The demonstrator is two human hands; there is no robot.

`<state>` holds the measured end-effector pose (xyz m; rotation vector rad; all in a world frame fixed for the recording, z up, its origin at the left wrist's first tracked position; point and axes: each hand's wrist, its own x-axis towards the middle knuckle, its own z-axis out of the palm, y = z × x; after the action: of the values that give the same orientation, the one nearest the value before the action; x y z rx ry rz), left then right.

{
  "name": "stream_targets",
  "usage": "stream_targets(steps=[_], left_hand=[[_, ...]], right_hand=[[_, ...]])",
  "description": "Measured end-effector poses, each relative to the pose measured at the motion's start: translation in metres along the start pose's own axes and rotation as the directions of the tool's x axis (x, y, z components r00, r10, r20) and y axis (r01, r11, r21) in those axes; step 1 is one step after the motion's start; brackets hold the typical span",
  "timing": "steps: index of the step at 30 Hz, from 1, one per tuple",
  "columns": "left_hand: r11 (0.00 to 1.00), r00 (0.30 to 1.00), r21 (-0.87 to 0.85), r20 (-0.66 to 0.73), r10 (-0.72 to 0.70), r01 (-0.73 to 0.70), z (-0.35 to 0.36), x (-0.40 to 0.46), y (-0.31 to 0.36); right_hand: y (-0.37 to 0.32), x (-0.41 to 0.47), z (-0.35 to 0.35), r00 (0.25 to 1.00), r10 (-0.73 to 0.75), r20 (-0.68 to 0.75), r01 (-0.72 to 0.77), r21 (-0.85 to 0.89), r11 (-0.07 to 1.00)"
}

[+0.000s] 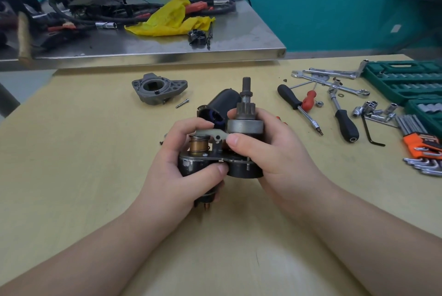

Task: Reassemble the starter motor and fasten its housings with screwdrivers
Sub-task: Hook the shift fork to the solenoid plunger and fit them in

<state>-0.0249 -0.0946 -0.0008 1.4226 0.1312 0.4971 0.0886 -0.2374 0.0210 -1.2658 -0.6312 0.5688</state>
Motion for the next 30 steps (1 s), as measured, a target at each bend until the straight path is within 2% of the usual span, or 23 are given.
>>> stream_targets(steps=[13, 25, 30], left_hand=[[1.000, 0.998, -0.011, -0.055, 0.006, -0.006, 0.004, -0.004, 0.003], [1.000, 0.998, 0.009, -0.056, -0.008, 0.008, 0.007, -0.005, 0.001], [1.000, 0.997, 0.006, -0.066, -0.027, 0.027, 0.007, -0.004, 0.000]], right_hand=[[-0.004, -0.003, 0.005, 0.997, 0.073, -0.022, -0.072, 0.060, 0.996], [-0.011, -0.003, 0.005, 0.976, 0.216, 0.026, -0.217, 0.184, 0.959], [-0.010, -0.002, 0.005, 0.970, 0.242, 0.002, -0.238, 0.198, 0.951]])
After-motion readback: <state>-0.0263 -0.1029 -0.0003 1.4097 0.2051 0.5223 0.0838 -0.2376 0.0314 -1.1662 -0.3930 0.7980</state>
